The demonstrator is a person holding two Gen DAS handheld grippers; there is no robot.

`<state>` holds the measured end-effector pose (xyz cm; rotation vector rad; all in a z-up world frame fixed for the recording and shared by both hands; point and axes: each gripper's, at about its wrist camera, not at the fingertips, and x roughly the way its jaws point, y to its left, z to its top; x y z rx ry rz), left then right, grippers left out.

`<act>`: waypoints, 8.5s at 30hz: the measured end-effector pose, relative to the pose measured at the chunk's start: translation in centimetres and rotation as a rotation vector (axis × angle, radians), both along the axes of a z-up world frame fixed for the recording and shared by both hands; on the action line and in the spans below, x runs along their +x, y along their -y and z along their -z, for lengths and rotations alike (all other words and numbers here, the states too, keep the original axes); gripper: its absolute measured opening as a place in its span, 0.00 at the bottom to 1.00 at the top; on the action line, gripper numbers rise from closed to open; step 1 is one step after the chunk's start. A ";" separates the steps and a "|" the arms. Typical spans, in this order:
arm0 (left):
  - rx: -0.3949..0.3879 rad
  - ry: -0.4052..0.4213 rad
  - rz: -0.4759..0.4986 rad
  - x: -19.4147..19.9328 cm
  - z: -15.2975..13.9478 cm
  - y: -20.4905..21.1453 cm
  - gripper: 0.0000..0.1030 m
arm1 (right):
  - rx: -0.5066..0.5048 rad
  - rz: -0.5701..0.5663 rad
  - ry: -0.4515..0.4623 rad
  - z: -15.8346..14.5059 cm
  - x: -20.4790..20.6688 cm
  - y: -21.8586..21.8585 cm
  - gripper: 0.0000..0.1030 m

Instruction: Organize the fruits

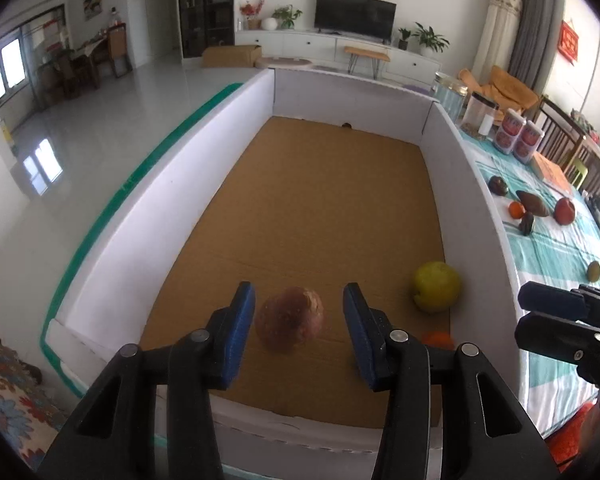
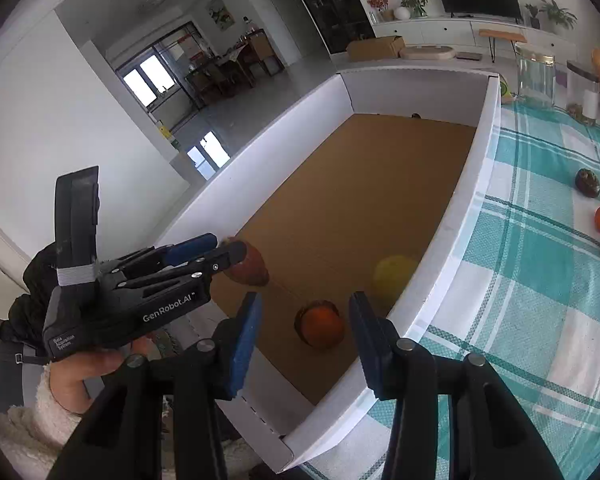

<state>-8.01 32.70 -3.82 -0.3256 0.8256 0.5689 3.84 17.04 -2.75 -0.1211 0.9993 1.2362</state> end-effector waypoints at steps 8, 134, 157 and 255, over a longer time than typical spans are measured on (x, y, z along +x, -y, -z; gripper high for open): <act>0.001 0.177 0.200 3.1 -3.6 7.0 0.84 | -0.003 0.377 0.209 -1.0 5.0 12.3 0.90; -0.068 -0.021 0.472 26.6 7.1 21.7 0.96 | -0.417 0.986 0.209 11.6 15.7 29.9 1.00; -0.147 -0.050 0.592 19.8 7.0 22.1 0.16 | -0.134 1.076 0.070 10.5 15.7 34.0 1.00; 0.024 -0.074 0.363 19.7 10.1 19.7 0.95 | -0.332 0.842 0.244 11.3 14.3 27.2 0.86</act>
